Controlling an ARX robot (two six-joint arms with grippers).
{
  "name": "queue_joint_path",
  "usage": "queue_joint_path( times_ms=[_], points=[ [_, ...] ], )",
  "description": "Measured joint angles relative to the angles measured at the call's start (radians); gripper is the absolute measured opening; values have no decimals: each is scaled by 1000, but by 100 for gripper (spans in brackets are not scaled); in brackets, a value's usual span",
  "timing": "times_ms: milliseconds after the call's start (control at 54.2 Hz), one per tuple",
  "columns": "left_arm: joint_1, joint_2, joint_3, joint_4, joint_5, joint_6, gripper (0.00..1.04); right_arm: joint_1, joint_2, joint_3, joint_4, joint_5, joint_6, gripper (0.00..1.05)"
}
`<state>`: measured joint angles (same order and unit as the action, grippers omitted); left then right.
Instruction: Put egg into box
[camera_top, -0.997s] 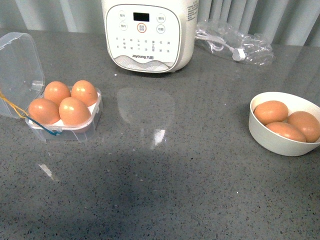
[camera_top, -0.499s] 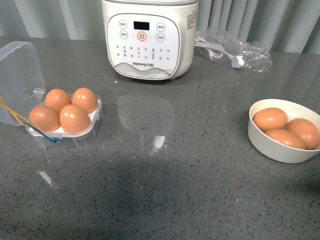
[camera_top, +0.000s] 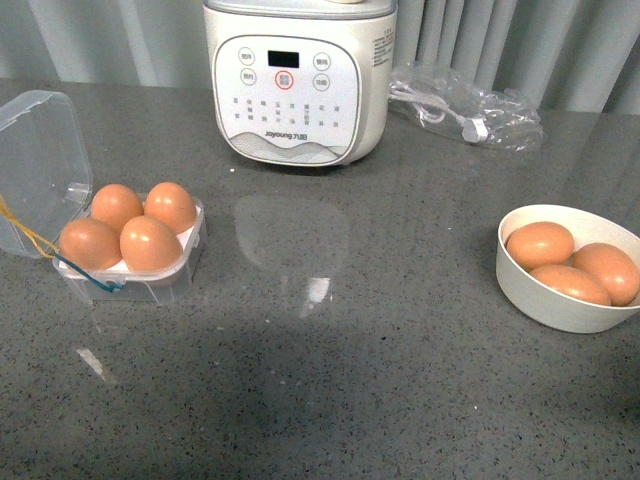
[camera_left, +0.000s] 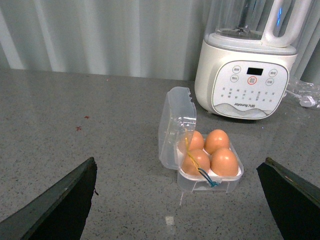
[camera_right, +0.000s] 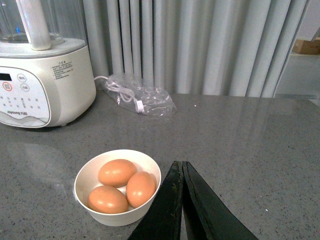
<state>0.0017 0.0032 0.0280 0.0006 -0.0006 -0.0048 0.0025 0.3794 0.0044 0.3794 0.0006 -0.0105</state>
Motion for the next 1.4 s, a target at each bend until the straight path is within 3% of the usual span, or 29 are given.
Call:
queue_joint_path(
  times_ms=[536,628,794,886,942,997,1145,1200,1330,1403],
  points=[
    [0,0,0,0,0,0,98,0,-207,0,-204,0,0,3],
    [0,0,0,0,0,0,98,0,-321,0,-356,-3,0,3],
    [0,0,0,0,0,0,98,0,-374,0,-378,-2,0,3],
    [-10,6,2,-7,-27,-6,98,0,-375,0,-379,-2,0,16],
    [-48,74,32,-98,-230,-87,98,0,-375,0,-379,-2,0,25],
    [-21,179,48,-105,-333,-153,98,0,-375,0,-379,-2,0,34],
    [240,578,120,166,-257,-233,98,-1,-375,0,-379,-3,0,68],
    [298,756,180,276,-263,-240,98,-1,-375,0,-379,-2,0,80],
    [309,1025,279,401,-294,-246,98,-1,-375,0,-379,-3,0,99],
    [299,1186,355,428,-332,-263,98,-1,-375,0,-379,-3,0,97]
  ],
)
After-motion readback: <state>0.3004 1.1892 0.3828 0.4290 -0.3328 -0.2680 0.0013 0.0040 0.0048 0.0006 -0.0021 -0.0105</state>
